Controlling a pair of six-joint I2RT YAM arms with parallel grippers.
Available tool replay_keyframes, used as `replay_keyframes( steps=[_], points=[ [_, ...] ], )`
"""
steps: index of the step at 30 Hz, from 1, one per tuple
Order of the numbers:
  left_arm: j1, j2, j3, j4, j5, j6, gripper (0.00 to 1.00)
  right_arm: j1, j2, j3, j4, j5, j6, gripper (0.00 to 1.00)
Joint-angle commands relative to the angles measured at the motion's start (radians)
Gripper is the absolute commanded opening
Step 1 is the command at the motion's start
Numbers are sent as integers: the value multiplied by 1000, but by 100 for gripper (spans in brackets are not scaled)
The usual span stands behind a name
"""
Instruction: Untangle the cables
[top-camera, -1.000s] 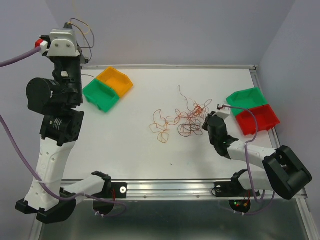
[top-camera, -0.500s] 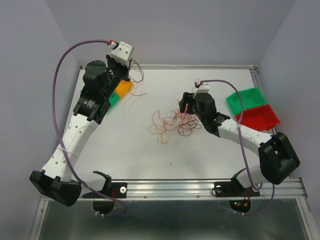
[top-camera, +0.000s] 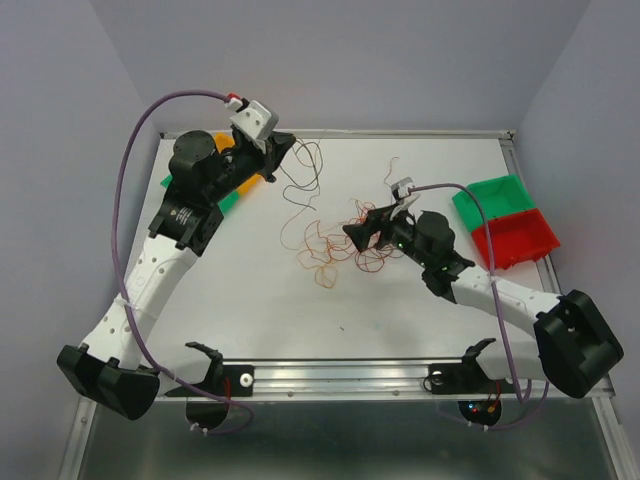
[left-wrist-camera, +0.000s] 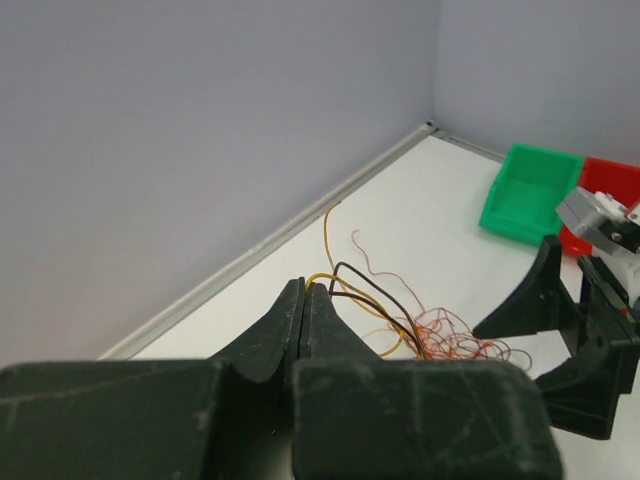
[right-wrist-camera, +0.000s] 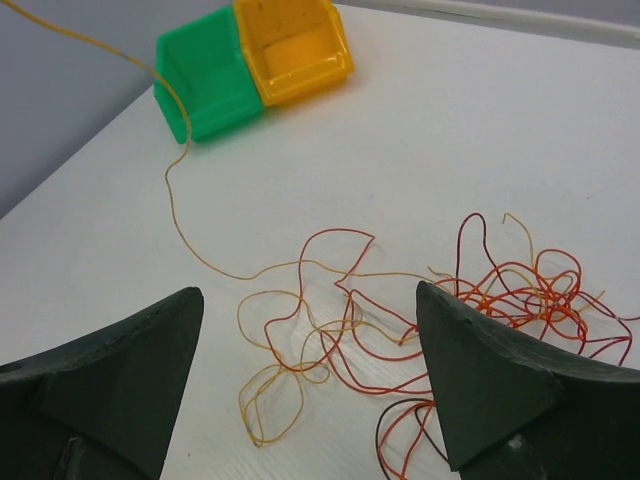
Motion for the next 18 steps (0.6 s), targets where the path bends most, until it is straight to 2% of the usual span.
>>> replay_keyframes(
  steps=[1,3,9,18],
  points=[
    [-10,2,-54,58,140,-32,0,7,2,-87,216,-135,-31,92],
    [-10,5,-70,58,183,-35,0,7,25,-113,311,-183,-43,92],
    [-18,-12,-121,59,205,-38,0,18,143,-80,424,-310,-86,92],
    [-20,-26,-150,62,254,-48,0,42,319,3,619,-326,-84,91]
  ],
)
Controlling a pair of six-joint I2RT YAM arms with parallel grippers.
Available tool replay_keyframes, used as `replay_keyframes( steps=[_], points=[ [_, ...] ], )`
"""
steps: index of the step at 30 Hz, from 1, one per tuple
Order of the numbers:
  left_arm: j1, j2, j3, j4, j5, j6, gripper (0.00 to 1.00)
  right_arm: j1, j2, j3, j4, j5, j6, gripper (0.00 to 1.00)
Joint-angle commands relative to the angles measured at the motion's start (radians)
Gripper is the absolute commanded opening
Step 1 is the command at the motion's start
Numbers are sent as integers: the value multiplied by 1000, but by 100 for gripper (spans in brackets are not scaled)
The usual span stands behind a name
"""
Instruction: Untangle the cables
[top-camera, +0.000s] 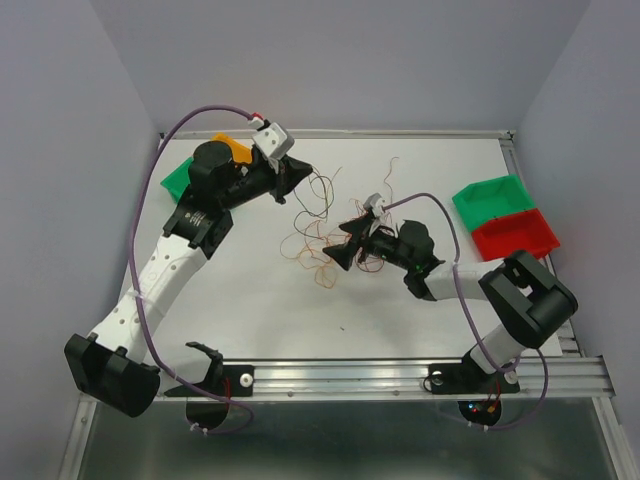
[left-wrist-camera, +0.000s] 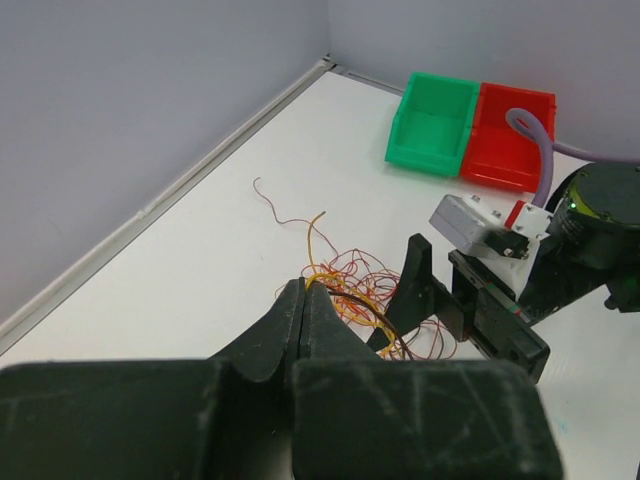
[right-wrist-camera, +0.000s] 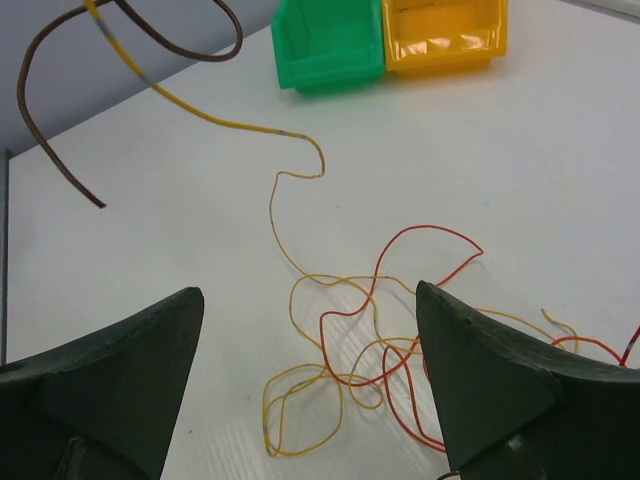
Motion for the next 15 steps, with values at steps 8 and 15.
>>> replay_keyframes(
  steps=[8,15],
  points=[
    [-5,-56,-23,65,72,-24,0,19,162,123,436,-40,44,89],
    [-5,-45,-19,53,134,-33,0,19,260,165,597,-56,78,78]
  ],
)
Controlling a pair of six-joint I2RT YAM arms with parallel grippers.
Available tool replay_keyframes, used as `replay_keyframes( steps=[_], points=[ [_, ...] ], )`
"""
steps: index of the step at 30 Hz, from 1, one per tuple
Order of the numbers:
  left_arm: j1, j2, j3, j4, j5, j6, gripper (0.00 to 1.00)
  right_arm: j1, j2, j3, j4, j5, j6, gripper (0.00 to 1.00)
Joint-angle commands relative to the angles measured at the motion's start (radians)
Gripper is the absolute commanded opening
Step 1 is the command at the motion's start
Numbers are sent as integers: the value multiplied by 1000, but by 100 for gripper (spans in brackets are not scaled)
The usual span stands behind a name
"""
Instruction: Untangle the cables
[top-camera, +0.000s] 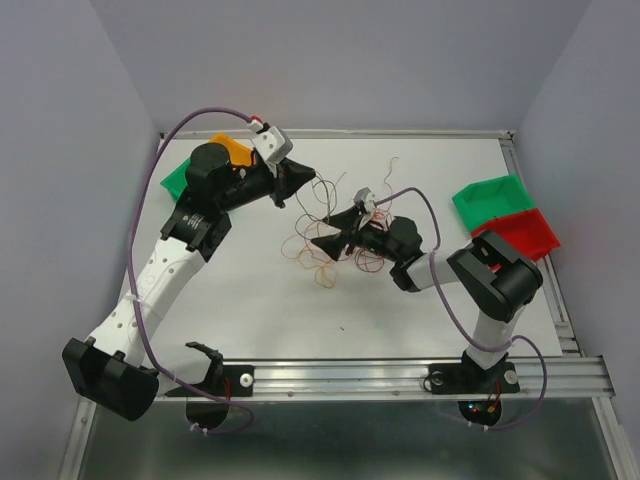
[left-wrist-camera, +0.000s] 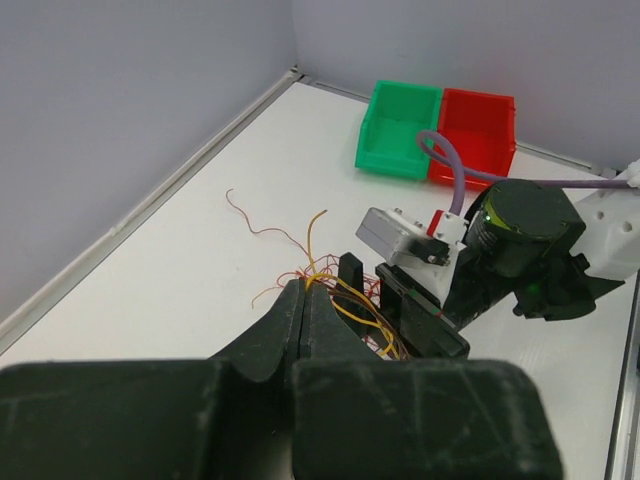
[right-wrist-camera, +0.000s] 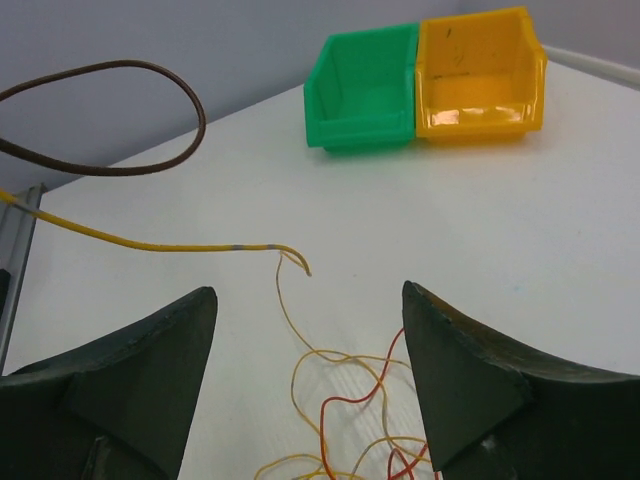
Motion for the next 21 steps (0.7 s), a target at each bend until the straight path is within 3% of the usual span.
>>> replay_keyframes(
  steps=[1,2,3,4,5,7,10,12,14,16,17,18,19,21],
  points=[
    [-4,-14,-6,37,68,-17,0,9,28,37,348,-21,30,68],
    [-4,-11,0,30,69,-14,0,9,34,29,371,-19,33,43],
    [-3,-6,2,25,66,-11,0,9,31,23,374,-15,36,30],
    [-4,-4,3,22,60,-5,0,9,19,14,374,8,36,9],
    [-4,-3,3,17,51,9,0,9,8,-1,374,28,38,3],
    [-4,-12,-8,11,-7,46,13,7,-21,-66,372,88,50,1],
    [-3,-26,-43,22,-118,86,33,9,-115,-177,342,300,72,0],
    [-4,-27,-79,45,-165,107,48,7,-209,-216,224,446,101,0],
    [-3,-18,-98,57,-184,121,49,9,-257,-251,159,469,102,1],
    [-3,8,-95,54,-185,121,33,9,-285,-271,135,412,81,1],
    [-3,17,-89,50,-182,121,33,7,-284,-272,132,388,75,1],
    [-3,29,-80,45,-182,123,35,7,-284,-273,115,375,70,1],
    [-4,34,-77,43,-184,127,48,7,-290,-272,98,378,72,1],
    [-3,42,-83,37,-211,146,57,7,-304,-247,-9,406,64,0]
  ],
)
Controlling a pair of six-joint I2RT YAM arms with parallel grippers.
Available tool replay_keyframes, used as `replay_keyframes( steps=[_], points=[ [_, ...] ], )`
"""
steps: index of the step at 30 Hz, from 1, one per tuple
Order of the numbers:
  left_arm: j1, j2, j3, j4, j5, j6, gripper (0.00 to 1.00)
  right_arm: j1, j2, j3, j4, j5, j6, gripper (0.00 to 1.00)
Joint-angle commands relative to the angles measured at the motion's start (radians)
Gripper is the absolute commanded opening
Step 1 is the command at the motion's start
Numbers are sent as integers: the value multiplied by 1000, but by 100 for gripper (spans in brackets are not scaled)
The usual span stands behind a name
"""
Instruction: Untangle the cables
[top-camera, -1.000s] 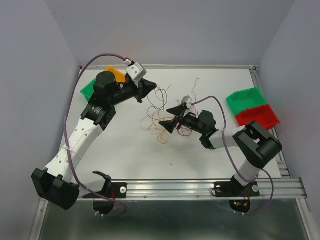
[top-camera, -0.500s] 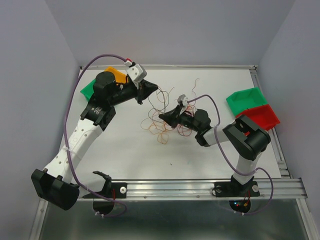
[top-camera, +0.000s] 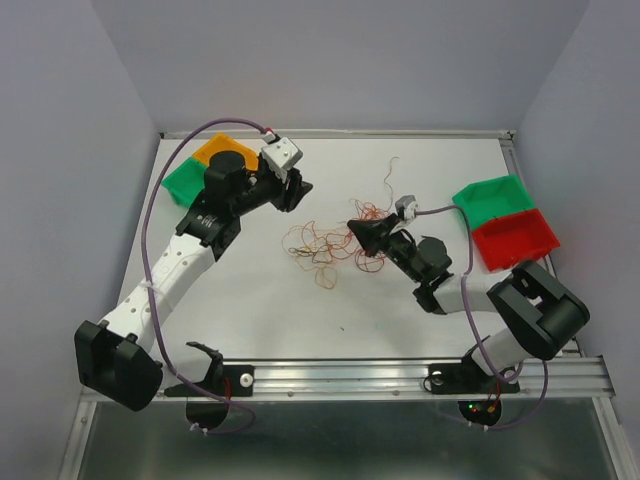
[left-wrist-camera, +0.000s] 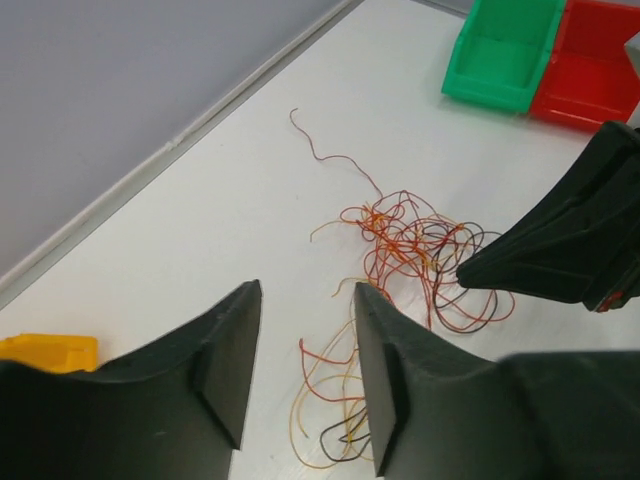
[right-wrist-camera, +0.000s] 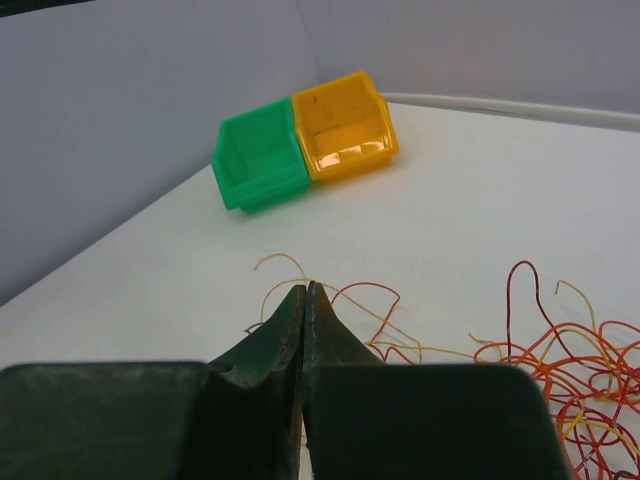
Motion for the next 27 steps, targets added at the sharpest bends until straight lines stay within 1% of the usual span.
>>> replay_keyframes(
  steps=[1,2,3,4,5,6,7,8,9,11,12,15,16,20,22,27],
  points=[
    [-5,0,10,34,-55,48,63,9,-38,22,-106,54,-22,2],
    [-5,3,3,31,-70,60,66,9,-47,44,-173,49,-25,8],
    [-5,3,-10,23,-105,92,67,7,-50,97,-309,39,-35,24],
    [-5,3,-20,20,-124,104,71,7,-52,116,-365,-1,-41,31],
    [-3,5,-44,19,-144,118,72,7,-49,136,-410,-25,-47,45],
    [-2,8,-55,15,-167,131,74,9,-49,148,-477,-47,-58,50],
    [-2,18,-66,9,-164,161,75,9,-46,166,-503,-65,-70,54],
    [0,26,-82,2,-155,177,75,9,-37,177,-530,-108,-82,57],
    [1,46,-84,-23,-131,204,75,7,-29,189,-586,-124,-114,57],
    [4,72,-78,-56,-103,227,75,7,-9,235,-640,-145,-140,57],
    [6,103,-64,-98,-81,235,75,7,20,255,-690,-153,-162,56],
    [14,152,-31,-150,-38,252,74,9,66,324,-755,-153,-127,52],
    [14,190,-20,-164,-28,256,74,7,92,337,-763,-161,-111,51],
    [15,270,25,-201,-28,267,70,7,155,415,-829,-168,-67,50],
    [21,287,26,-190,-43,266,69,7,192,456,-869,-161,-65,47],
    [24,298,25,-178,-63,261,69,7,233,498,-884,-213,-78,46]
  ],
)
